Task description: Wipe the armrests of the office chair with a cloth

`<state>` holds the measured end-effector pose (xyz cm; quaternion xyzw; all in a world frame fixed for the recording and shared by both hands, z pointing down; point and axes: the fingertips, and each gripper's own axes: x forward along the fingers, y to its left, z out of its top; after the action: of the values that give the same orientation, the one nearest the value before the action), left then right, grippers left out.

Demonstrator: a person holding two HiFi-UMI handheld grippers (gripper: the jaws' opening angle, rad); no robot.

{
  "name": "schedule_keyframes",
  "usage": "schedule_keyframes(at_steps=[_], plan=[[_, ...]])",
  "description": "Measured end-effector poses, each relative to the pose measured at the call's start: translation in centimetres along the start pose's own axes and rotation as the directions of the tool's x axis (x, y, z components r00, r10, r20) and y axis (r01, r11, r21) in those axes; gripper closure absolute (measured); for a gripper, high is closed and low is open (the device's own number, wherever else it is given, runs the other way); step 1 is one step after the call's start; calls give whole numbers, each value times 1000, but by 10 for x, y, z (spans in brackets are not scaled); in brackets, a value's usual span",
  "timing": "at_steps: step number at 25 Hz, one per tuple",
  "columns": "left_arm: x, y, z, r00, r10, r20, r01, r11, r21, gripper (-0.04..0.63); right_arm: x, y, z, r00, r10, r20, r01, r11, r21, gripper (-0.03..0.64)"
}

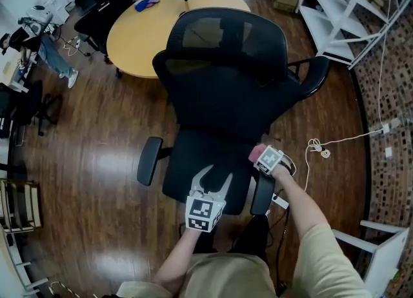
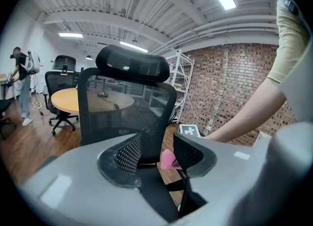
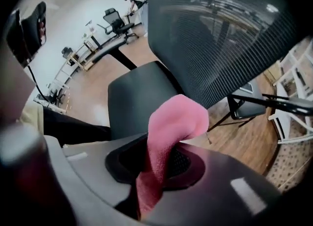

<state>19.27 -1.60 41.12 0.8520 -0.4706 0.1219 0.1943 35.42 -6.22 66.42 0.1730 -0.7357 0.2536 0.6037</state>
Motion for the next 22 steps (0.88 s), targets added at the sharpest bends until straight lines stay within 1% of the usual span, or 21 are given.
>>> schedule_keyframes(at_steps=[2, 4, 5, 6, 8, 11, 14, 17, 22], plan=[[-7, 9, -3, 1000, 13, 0, -13, 1000, 5, 405, 10, 2, 1, 997, -28, -67, 24, 999, -49, 544], [-14, 20, -10, 1000, 26, -7, -26, 1000, -8, 400, 15, 6, 4, 993, -67, -102, 55, 992, -112, 543], [-17, 26, -13, 999, 34, -11, -35, 999, -20, 400, 17, 13, 4, 991, -70, -113, 54, 989, -139, 543], [-20, 33, -16, 999, 43, -14, -43, 999, -31, 400, 19, 24, 2, 991, -47, -124, 28, 989, -148, 543], [-25, 45, -20, 998, 59, -14, -60, 997, -44, 397, 24, 54, -5, 989, 30, -141, -50, 989, -136, 543], [-29, 58, -20, 997, 79, -6, -80, 995, -53, 397, 27, 87, -13, 991, 72, -116, -87, 988, -130, 543], [-29, 62, -19, 997, 83, -3, -83, 995, -59, 397, 28, 125, -28, 990, 126, -71, -132, 988, -86, 544], [-29, 62, -20, 997, 71, -2, -71, 996, -57, 397, 29, 165, -44, 986, 167, -20, -168, 983, -68, 545], [-20, 50, -21, 999, 34, -6, -35, 998, -54, 397, 26, 214, -66, 970, 241, 16, -241, 970, -38, 546]])
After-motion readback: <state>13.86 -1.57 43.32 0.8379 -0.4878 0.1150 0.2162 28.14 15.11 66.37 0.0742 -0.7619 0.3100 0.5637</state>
